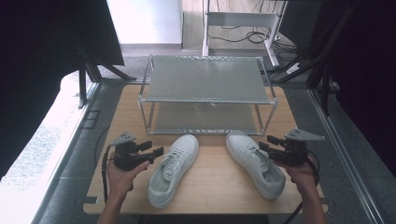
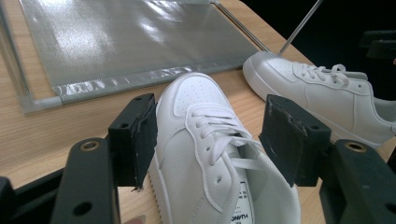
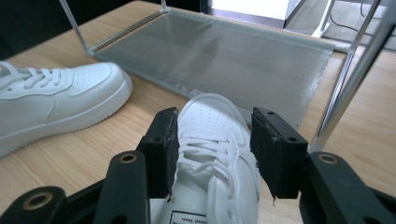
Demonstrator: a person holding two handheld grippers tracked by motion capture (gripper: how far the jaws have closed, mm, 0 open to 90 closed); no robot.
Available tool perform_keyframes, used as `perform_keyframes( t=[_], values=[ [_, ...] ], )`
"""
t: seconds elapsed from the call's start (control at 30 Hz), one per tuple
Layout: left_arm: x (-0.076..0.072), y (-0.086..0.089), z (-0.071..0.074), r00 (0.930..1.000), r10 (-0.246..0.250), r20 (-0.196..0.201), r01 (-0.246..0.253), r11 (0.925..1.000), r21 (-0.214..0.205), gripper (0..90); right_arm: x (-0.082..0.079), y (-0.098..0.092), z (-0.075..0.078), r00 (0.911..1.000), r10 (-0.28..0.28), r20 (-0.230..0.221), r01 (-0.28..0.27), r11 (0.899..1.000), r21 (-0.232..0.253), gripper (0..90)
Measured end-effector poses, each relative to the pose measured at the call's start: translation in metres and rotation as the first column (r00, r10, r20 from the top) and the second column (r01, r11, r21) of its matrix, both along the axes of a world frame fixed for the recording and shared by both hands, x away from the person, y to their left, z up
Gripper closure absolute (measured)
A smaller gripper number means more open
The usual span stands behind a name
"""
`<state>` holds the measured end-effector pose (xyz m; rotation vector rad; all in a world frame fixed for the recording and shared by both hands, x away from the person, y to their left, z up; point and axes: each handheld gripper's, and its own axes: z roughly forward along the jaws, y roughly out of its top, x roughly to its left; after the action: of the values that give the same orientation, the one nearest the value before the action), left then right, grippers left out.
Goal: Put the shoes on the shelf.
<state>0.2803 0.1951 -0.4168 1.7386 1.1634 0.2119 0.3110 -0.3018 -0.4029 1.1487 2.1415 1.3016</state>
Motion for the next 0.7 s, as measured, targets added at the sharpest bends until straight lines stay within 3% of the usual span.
perform_keyframes(
  t=[0.17, 0.3, 0.43, 0.53, 0.7],
  values=[
    [-0.003, -0.002, 0.001, 0.9999, -0.006, 0.015, 0.006, 1.0, -0.002, 36.1, -0.007, -0.01, -0.014, 0.9997, -0.01, -0.022, 0.01, 1.0, -0.005, 52.5],
    [-0.012, -0.01, 0.01, 0.9984, -0.028, 0.049, 0.027, 0.9991, 0.034, 36.4, -0.012, -0.016, -0.018, 0.9991, -0.027, -0.033, 0.026, 1.0, -0.016, 52.1],
    [-0.013, -0.018, 0.005, 0.9986, -0.051, 0.012, 0.05, 0.9936, 0.101, 36.9, -0.011, -0.019, -0.019, 0.9984, -0.038, -0.042, 0.038, 0.999, -0.013, 51.6],
    [-0.011, -0.021, -0.004, 0.9996, -0.027, 0.002, 0.026, 0.9919, 0.124, 37.7, -0.01, -0.02, -0.021, 0.9978, -0.041, -0.051, 0.041, 0.999, -0.007, 51.4],
    [-0.011, -0.029, -0.013, 0.9992, -0.033, -0.022, 0.037, 0.9803, 0.194, 38.0, -0.009, -0.021, -0.022, 0.9974, -0.034, -0.064, 0.033, 0.999, -0.009, 50.2]
  ],
)
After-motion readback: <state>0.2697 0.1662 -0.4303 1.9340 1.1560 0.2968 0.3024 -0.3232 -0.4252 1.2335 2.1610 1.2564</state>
